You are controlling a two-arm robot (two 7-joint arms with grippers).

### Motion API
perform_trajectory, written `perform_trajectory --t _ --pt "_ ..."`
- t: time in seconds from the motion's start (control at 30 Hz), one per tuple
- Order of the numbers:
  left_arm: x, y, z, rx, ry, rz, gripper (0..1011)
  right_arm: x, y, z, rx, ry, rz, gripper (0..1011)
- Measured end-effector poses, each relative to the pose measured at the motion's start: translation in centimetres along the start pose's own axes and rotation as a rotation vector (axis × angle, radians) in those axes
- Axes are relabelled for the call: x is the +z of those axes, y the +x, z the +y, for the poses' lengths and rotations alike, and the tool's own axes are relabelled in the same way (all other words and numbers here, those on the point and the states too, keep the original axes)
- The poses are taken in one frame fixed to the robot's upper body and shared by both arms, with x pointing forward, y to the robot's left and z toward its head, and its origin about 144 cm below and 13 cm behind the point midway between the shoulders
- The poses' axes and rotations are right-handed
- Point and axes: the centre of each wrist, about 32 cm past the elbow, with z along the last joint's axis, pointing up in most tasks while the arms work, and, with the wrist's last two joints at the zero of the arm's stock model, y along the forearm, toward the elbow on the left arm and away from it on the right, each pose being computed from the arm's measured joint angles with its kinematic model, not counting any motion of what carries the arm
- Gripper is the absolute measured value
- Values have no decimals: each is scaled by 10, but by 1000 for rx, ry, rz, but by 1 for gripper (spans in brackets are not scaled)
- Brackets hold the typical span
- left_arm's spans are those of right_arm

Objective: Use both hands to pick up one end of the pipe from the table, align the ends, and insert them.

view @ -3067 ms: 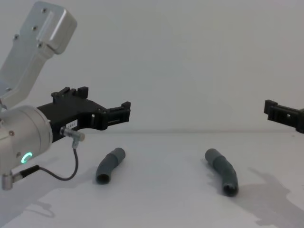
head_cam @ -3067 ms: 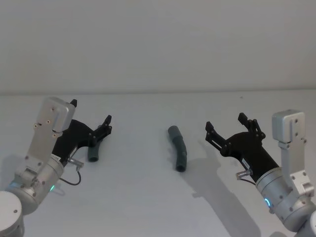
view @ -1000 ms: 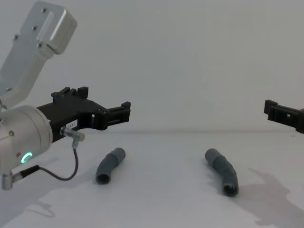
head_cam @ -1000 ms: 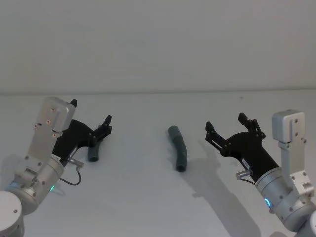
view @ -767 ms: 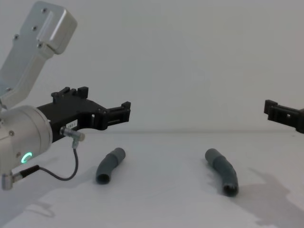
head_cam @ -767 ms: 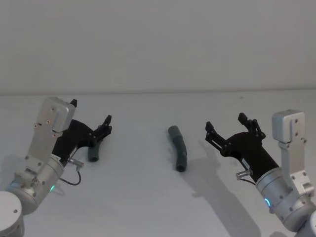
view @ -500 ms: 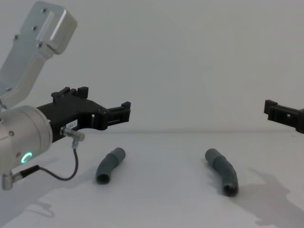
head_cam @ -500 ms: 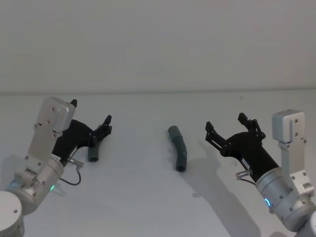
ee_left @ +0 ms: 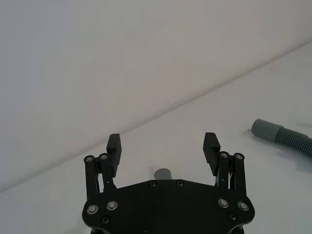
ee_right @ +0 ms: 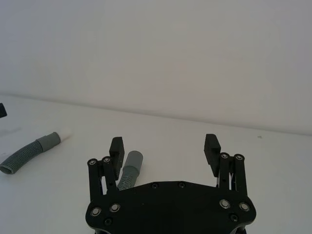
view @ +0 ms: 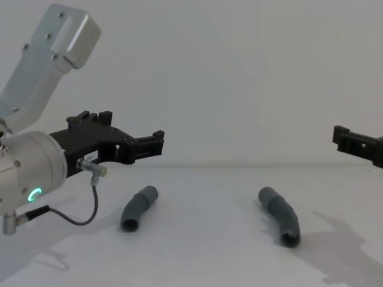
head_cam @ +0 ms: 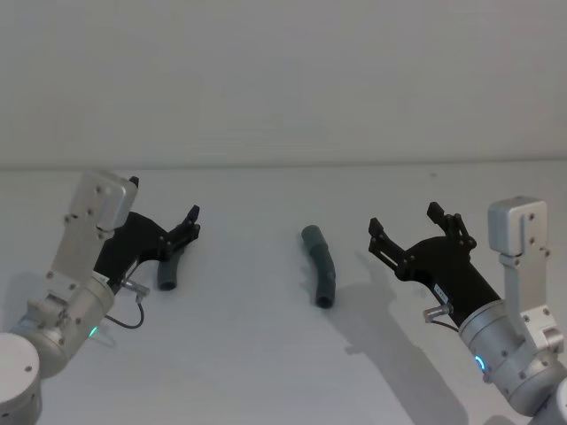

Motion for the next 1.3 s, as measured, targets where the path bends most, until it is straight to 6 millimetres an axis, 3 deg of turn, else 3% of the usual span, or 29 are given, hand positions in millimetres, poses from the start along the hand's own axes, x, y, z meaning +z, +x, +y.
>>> perform_trajectory --t 0.57,1.3 --pt "13 10 -13 -31 132 72 1001 0 0 0 0 0 0 1000" --pt "37 -11 -6 34 284 135 1001 0 0 0 0 0 0 1000"
